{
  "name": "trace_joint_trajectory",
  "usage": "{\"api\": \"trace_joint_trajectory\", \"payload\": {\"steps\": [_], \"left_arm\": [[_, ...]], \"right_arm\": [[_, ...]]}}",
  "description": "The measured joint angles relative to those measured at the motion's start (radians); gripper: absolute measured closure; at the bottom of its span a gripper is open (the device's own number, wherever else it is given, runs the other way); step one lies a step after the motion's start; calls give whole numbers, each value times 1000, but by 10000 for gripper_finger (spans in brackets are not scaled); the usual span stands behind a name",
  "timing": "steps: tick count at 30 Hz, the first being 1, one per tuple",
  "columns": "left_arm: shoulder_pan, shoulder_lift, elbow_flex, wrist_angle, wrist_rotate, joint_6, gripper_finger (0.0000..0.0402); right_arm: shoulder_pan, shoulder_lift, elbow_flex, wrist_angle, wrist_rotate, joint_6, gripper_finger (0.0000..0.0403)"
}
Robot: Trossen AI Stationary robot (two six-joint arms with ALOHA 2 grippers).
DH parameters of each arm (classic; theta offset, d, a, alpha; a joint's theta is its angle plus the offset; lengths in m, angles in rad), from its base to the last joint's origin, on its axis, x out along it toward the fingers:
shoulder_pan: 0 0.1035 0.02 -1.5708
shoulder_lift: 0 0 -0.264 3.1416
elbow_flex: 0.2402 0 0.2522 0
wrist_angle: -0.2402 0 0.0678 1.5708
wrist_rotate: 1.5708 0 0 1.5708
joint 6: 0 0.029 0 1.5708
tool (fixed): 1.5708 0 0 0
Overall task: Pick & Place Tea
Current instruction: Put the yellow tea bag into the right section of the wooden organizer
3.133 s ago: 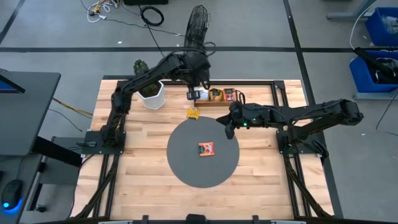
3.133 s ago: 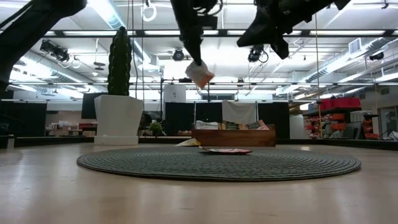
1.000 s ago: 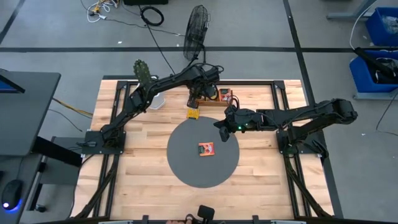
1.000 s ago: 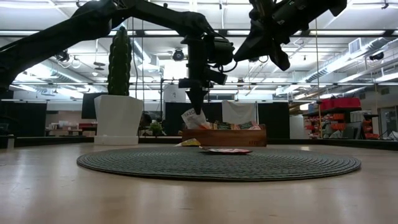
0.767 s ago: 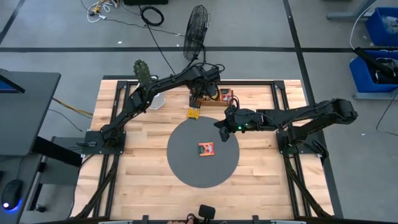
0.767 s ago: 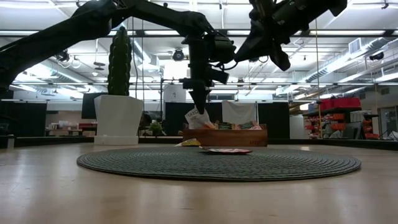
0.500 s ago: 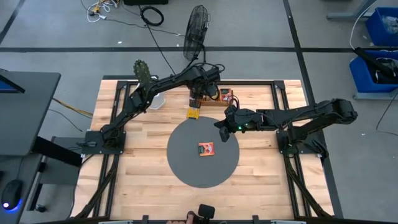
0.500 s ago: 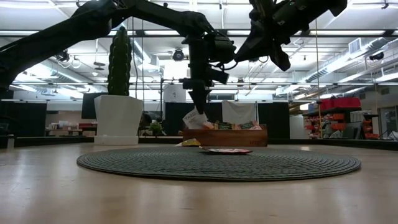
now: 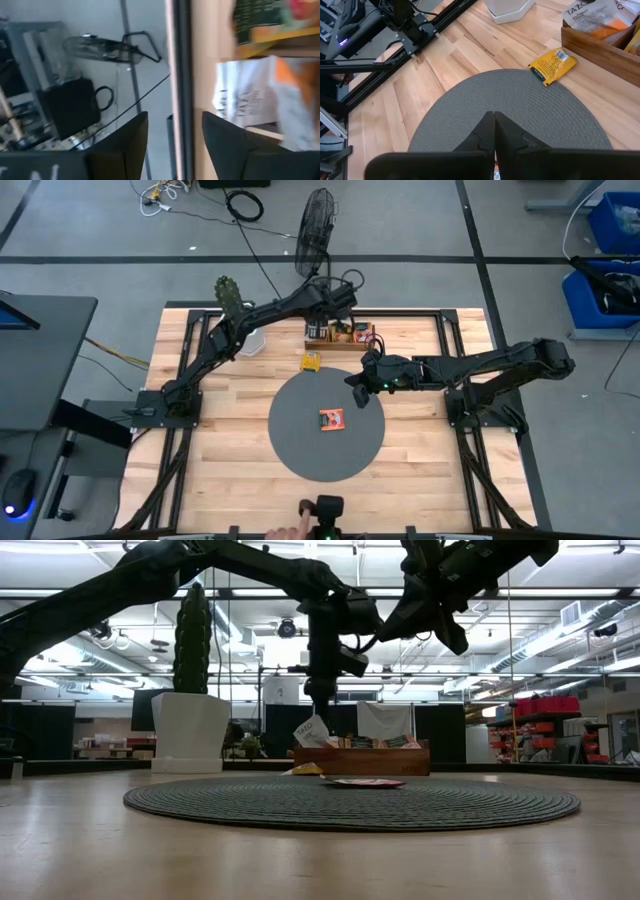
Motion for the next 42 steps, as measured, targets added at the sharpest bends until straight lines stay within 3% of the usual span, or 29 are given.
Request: {"api": "trace_joint_trajectory", "payload": {"steps": [4, 7, 11, 14, 18, 26, 34, 42], "left_arm": [[2, -11, 4, -7, -46, -52, 207], [-2, -53, 3, -69, -31, -175, 211], [-9, -145, 3, -193, 143, -415, 220], [-21, -201, 3, -216, 240, -512, 229], [-51, -282, 3, -207, 252, -535, 243], [-160, -396, 3, -203, 358, -637, 264], [-283, -420, 3, -200, 359, -661, 271], [-334, -420, 0, -198, 358, -658, 271]], "right_arm": [[0, 0, 0, 0, -2, -6, 398], [-11, 0, 0, -2, -68, -73, 387], [-18, 0, 0, -23, -196, -235, 356], [-20, 0, 0, -86, -211, -375, 327], [-69, 11, 0, -150, -216, -515, 291], [-133, 204, 0, -2, -431, -576, 255], [-99, 392, 4, 58, -465, -711, 253], [-82, 503, 41, 92, -444, -717, 232]]}}
